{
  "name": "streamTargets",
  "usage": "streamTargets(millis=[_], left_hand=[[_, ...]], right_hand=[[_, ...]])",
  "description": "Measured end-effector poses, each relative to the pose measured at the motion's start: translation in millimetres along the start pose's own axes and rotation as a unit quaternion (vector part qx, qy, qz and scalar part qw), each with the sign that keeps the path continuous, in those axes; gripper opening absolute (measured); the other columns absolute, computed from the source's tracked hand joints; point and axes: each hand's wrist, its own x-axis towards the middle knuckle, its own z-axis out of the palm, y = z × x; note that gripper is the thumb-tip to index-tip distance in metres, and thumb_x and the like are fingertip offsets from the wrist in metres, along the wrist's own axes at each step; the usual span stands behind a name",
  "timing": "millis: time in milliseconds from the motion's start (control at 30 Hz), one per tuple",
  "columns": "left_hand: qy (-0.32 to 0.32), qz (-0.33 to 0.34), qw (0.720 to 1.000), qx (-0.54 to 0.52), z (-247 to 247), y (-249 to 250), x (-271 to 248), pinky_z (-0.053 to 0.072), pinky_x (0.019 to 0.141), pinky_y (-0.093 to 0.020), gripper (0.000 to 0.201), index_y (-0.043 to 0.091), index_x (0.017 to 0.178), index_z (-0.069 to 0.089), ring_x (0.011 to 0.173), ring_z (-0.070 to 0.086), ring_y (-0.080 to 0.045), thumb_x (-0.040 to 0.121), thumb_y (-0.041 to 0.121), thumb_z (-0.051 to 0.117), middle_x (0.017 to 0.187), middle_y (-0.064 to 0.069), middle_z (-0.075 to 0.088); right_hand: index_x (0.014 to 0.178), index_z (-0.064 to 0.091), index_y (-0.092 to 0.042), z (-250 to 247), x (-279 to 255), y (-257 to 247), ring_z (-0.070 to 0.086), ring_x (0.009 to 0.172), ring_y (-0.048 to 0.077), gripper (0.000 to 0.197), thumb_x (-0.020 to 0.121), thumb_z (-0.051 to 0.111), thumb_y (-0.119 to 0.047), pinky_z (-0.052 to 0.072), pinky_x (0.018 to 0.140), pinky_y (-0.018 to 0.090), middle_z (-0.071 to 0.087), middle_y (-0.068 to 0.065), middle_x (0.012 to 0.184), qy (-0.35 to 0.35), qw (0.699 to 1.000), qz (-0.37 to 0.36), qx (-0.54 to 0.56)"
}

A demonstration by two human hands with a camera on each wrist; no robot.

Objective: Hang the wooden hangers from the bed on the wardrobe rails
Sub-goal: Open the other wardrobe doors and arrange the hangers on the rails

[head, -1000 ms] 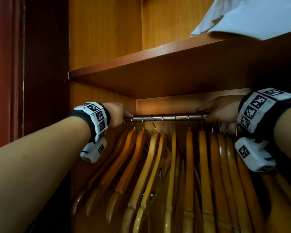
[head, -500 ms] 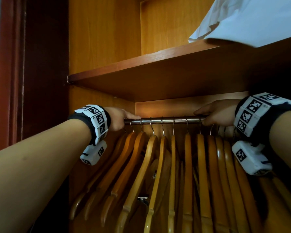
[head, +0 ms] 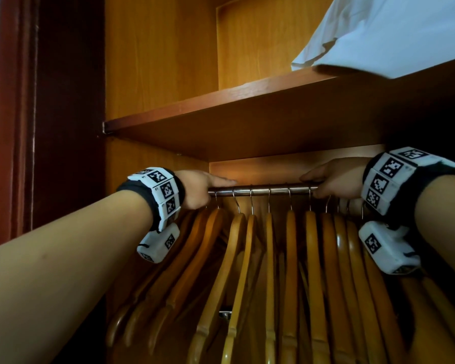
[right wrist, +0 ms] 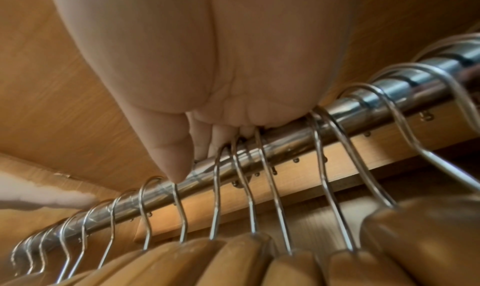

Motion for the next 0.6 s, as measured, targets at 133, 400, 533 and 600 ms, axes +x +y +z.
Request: streamTargets(millis=[133,400,533,600], left_hand=[[0.011,0.003,1.0,-0.006,-0.7,4.9,-0.2,0.048,0.067,-0.014,0.085,0.063,0.148,0.024,0.106,0.055,-0.012,0.095,-0.001,0.045,0.163,0.008,0.027],[0.013,0.019,1.0,-0.019,-0.7,0.7,1.0,0.053,0.089,-0.025,0.087,0.062,0.148,0.025,0.122,0.053,-0.015,0.094,-0.003,0.045,0.164,0.008,0.025],[0.035,-0.005,0.999,-0.017,-2.9,-2.1,2.3,0.046,0.105,-0.033,0.09,0.049,0.155,0.022,0.147,0.032,-0.023,0.092,-0.01,0.047,0.166,0.004,0.02],[0.038,-0.022,0.999,-0.013,-3.8,-4.5,3.5,0.045,0.109,-0.036,0.086,0.043,0.155,0.026,0.146,0.034,-0.023,0.091,-0.011,0.047,0.164,0.003,0.025]], right_hand=[[0.146,0.042,-0.033,0.3,-1.1,-0.4,0.044,0.13,0.013,0.055,0.095,0.062,-0.023,0.03,0.093,0.02,0.043,-0.008,0.149,-0.002,1.0,0.002,0.003],[0.146,0.042,-0.033,-0.6,0.9,0.7,0.045,0.112,0.006,0.056,0.095,0.061,-0.024,0.031,0.086,0.019,0.045,-0.008,0.147,-0.005,1.0,-0.001,-0.001],[0.146,0.042,-0.031,-0.6,1.7,1.5,0.042,0.104,0.003,0.055,0.095,0.06,-0.021,0.033,0.072,0.016,0.045,-0.008,0.148,-0.003,1.0,-0.011,-0.003],[0.146,0.043,-0.031,-0.2,2.3,2.0,0.045,0.112,0.006,0.055,0.095,0.061,-0.021,0.034,0.082,0.017,0.045,-0.008,0.148,-0.004,1.0,-0.013,-0.002]])
